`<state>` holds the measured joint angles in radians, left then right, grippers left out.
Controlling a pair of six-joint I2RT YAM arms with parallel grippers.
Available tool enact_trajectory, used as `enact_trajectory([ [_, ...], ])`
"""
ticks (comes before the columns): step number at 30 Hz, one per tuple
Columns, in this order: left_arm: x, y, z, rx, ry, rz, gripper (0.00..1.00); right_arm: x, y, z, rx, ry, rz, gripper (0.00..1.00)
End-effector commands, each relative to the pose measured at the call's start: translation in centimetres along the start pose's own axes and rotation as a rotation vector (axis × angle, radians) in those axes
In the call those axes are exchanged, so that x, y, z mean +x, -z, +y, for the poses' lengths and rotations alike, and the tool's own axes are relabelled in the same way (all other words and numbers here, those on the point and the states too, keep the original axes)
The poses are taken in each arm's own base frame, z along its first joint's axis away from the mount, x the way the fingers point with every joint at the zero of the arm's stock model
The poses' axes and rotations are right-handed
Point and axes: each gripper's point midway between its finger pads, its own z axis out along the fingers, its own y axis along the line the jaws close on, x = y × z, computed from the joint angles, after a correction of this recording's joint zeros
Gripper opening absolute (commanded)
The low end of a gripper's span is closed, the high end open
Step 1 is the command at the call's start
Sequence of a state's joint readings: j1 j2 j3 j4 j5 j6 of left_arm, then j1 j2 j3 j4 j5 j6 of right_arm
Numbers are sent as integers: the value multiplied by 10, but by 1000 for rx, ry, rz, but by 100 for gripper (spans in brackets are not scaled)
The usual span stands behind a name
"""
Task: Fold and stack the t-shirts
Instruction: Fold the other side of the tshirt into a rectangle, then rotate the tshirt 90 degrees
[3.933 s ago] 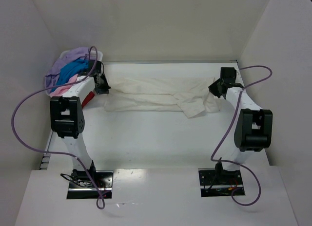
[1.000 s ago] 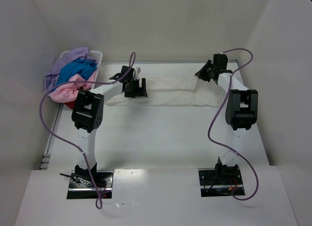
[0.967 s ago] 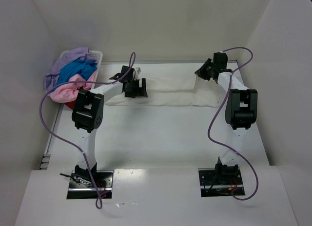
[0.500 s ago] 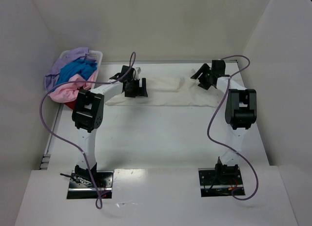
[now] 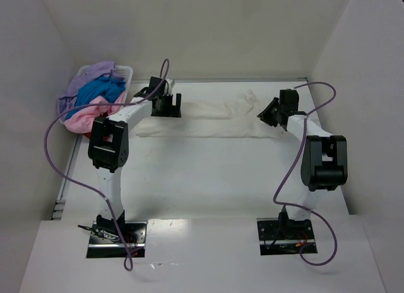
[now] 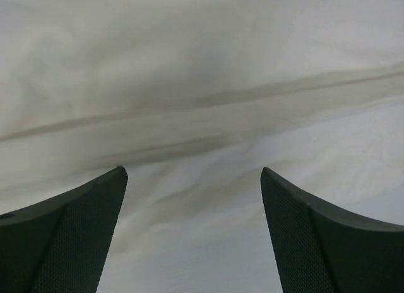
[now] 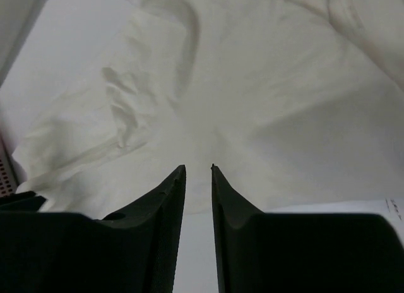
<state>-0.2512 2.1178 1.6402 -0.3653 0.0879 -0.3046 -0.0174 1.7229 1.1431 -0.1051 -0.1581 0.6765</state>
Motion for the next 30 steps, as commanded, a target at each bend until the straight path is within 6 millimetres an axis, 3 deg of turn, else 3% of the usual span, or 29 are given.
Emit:
enact_trajectory([
  [1,-62,40,13,-60,-188,-158,95,11,0,-19,77,7,10,28],
  [5,-66,38,3,35,-448,-179,94,14,-4,-30,127,15,17,20],
  [6,-60,35,4,54,-536,-165,99,17,-7,-33,134,14,26,18],
  [7,-52,28,-7,109,-585,-157,99,16,-9,-33,135,14,26,18],
  [10,-46,16,-5,126,-663,-158,99,20,-17,-39,149,20,44,18],
  [11,-33,12,-8,174,-678,-119,99,23,-22,-40,149,18,58,18],
  [18,-24,-15,19,125,-701,-29,99,30,-40,-48,170,22,98,18],
  [22,-21,-19,34,52,-707,2,99,39,-53,-56,213,32,141,18],
  [29,-11,-21,40,48,-739,44,99,30,-71,-71,311,47,137,13],
  [30,-2,-26,45,40,-735,78,99,29,-74,-77,319,50,140,12],
])
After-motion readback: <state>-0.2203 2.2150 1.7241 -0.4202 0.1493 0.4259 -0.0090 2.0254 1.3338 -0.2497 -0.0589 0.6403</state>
